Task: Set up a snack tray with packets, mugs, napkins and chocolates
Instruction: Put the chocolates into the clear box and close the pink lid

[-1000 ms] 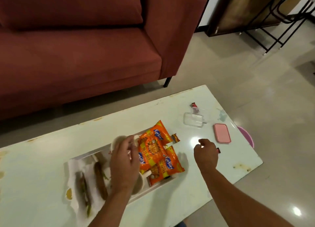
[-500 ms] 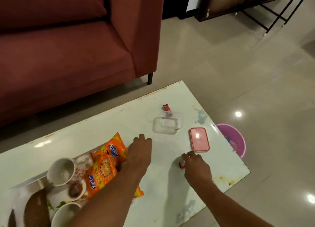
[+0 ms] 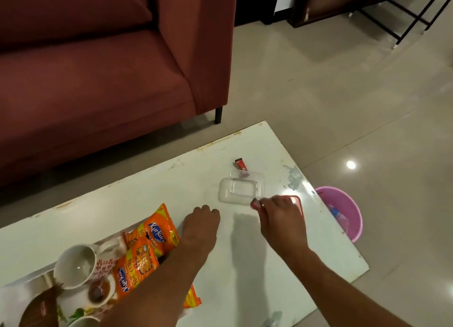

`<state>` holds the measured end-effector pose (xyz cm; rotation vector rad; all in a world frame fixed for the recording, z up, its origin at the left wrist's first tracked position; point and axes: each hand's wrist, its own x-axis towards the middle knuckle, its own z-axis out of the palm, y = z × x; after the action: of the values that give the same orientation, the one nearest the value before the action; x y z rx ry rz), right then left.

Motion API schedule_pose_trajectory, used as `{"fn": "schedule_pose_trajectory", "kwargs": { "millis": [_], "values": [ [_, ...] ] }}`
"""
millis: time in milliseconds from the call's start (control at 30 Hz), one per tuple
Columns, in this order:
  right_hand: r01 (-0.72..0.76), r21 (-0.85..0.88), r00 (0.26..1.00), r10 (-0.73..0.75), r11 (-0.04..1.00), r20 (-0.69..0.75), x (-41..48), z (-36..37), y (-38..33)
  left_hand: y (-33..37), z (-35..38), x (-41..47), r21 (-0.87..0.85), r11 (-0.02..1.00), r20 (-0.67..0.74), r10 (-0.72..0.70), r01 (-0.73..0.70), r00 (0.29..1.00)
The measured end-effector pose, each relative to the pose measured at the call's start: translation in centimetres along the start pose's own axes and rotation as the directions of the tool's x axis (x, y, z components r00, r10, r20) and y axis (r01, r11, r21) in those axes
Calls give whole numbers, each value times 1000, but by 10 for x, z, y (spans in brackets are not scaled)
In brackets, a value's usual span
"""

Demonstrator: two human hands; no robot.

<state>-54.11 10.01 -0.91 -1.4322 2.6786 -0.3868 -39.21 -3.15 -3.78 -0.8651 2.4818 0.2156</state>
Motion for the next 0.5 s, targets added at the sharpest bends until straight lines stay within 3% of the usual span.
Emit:
{"fn": "schedule_pose_trajectory", "kwargs": {
  "millis": [67,167,233,333,500],
  "values": [
    [10,0,994,-10,1000,-109,33,-6,-5,5,-12,4,-114,993,-157,-50,33,986],
    [18,-9,1000,-18,1000,-14,66,-4,-11,13,-37,16,-277,961,-408,-132,15,904],
    [17,-13,999,-17,1000,32,75,0,-8,19,-51,27,-350,937,-485,-161,-22,859],
    [-64,91,998,63,994,9,81,4,2,28,-61,44,-387,921,-497,-165,-48,852],
    [-253,274,963,269,928,-25,103,13,17,34,-51,60,-430,903,-383,-211,29,899]
  ]
}}
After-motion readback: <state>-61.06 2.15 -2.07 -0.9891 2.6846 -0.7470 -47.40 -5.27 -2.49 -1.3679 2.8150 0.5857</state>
